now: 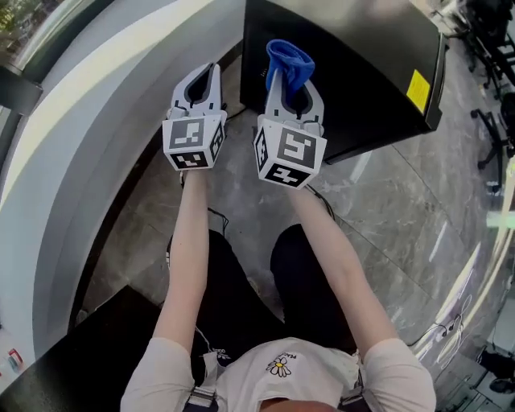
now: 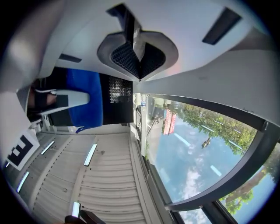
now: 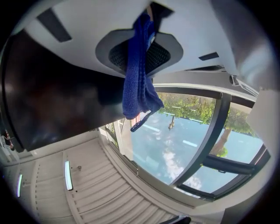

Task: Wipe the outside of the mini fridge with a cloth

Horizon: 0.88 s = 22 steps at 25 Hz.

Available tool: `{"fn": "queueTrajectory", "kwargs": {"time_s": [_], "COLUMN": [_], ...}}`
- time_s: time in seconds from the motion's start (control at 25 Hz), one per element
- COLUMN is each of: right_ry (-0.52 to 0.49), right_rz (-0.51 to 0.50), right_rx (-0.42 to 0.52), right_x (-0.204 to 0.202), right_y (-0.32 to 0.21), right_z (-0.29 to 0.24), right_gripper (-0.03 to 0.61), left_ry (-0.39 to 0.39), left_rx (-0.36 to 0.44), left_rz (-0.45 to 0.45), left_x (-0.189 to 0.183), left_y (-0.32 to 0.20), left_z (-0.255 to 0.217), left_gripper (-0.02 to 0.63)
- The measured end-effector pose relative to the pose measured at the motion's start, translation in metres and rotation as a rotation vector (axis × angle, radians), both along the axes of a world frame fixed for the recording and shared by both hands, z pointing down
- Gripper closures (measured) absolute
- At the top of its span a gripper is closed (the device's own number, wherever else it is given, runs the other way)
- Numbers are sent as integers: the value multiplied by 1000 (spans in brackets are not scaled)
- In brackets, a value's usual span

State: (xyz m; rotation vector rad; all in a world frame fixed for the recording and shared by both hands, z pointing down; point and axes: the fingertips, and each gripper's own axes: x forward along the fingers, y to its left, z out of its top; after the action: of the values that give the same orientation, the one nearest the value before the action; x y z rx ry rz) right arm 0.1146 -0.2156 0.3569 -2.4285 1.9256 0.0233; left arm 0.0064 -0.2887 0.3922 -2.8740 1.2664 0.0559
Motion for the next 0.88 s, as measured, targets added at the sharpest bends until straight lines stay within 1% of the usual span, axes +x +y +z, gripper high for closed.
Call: {"fn": "queueTrajectory", "kwargs": {"time_s": [0.08,0.2,0.28,0.4,0.48,0.56,0.68,0.8,0.88], "right_ry": [31,50,32,-8,-30,-39,-38,-63,-52], "right_rz": [2,28,47,70,81,97,109,106,103], "right_rx": [-12,-27,-31,-47,-43,-37,-45,-54,-54], "right_x": [-12,-33,-38,-35,-31,-27,-25,-23,-21], "right_y": [-30,-60,-74,-93,-99,-101,-100,-97,-94], "right_z": [6,18,28,46,51,53,52,51,49], "right_gripper": [506,506,506,506,506,506,506,506,506], "left_ry": [21,44,62,143,180,187,180,211,231], "left_rx": [8,18,23,-10,-19,-18,-42,-70,-68], "left_rz": [-7,19,41,60,61,67,74,95,85], "left_x": [-7,-18,-26,-38,-43,-41,-31,-16,-14], "left_y": [-11,-14,-14,-17,-19,-18,-17,-14,-13], "left_z": [-2,-5,-6,-6,-9,-10,-1,6,7], "left_gripper": [609,609,609,609,609,609,609,609,609]}}
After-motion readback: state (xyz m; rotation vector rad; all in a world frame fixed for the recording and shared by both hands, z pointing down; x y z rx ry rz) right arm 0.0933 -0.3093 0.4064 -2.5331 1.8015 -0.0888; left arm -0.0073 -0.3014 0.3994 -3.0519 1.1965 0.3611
